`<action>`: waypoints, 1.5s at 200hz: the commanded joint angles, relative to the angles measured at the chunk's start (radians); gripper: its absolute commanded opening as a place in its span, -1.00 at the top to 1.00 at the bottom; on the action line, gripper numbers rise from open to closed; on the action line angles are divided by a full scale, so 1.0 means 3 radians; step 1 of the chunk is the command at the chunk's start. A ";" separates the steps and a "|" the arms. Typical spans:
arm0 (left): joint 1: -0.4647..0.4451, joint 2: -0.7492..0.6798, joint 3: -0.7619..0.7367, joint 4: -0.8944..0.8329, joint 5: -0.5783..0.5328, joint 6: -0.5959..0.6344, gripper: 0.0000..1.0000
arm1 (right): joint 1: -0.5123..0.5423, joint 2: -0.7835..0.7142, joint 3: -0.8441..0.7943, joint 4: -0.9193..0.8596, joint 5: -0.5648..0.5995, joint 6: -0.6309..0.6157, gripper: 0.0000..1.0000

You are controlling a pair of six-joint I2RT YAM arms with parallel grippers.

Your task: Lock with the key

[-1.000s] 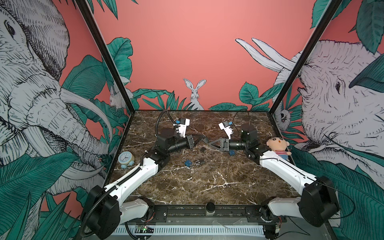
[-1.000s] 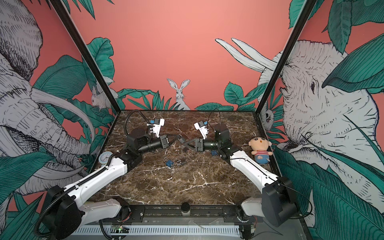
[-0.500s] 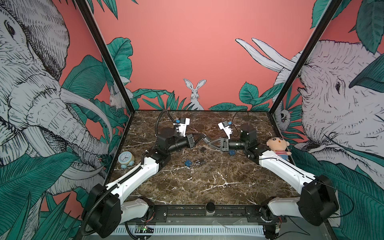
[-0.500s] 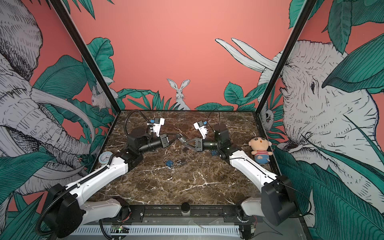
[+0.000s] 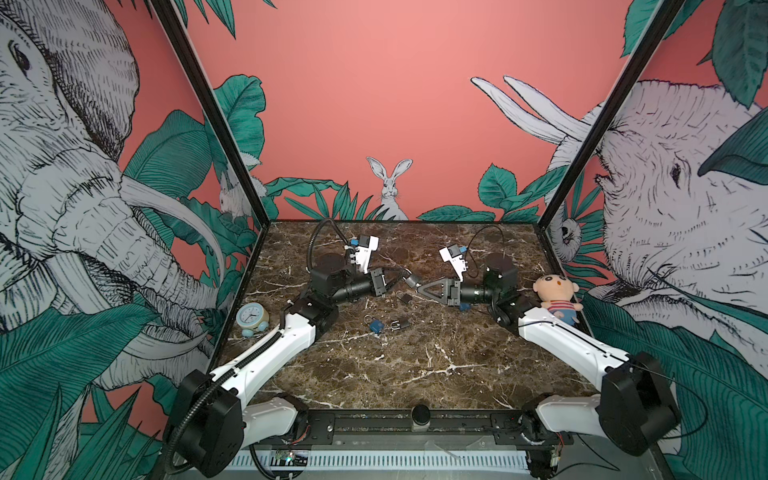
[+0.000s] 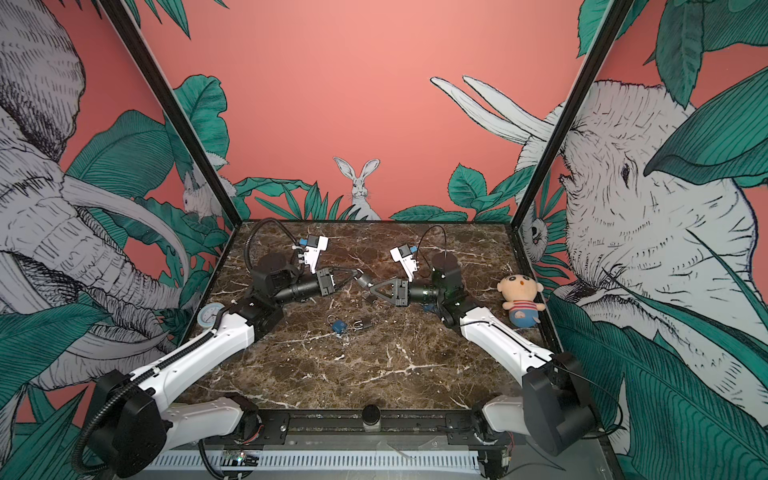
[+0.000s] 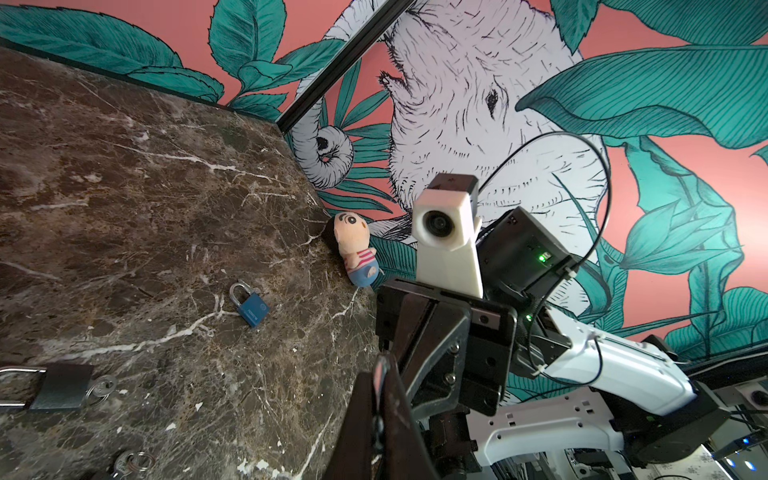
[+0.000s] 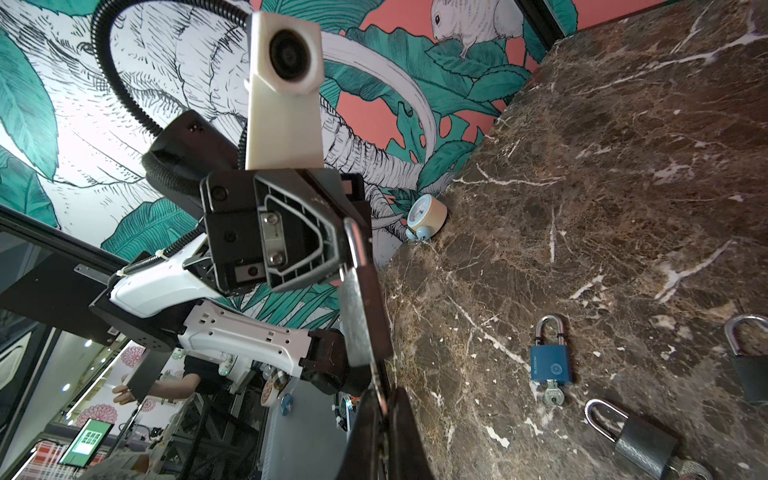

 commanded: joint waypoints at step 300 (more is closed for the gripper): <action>-0.1072 0.0620 0.0242 -0.0794 -0.0533 0.0477 1.00 | -0.0766 -0.1765 0.0075 -0.3622 0.1779 -0.1032 1.00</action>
